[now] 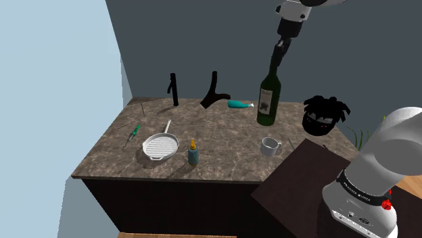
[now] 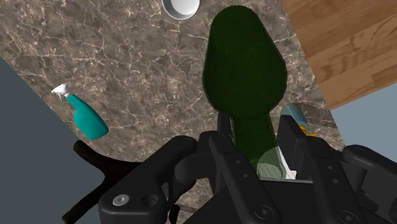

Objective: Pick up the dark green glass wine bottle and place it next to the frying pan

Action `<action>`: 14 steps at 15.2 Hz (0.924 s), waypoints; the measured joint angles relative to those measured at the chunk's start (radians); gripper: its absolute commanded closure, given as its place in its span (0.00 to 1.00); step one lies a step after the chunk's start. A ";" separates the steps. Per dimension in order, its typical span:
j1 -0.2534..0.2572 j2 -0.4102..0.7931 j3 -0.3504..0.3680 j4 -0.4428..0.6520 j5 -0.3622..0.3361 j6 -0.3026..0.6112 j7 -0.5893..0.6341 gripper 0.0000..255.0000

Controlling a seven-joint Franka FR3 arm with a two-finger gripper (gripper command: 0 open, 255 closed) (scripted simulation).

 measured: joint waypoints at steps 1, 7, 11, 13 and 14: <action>0.006 0.036 0.006 0.013 0.005 0.023 0.010 1.00; 0.037 0.219 0.047 0.082 0.025 0.135 0.073 1.00; 0.057 0.354 0.074 0.154 0.032 0.198 0.117 1.00; 0.065 0.420 0.083 0.193 0.033 0.225 0.135 1.00; 0.070 0.453 0.088 0.211 0.032 0.240 0.144 1.00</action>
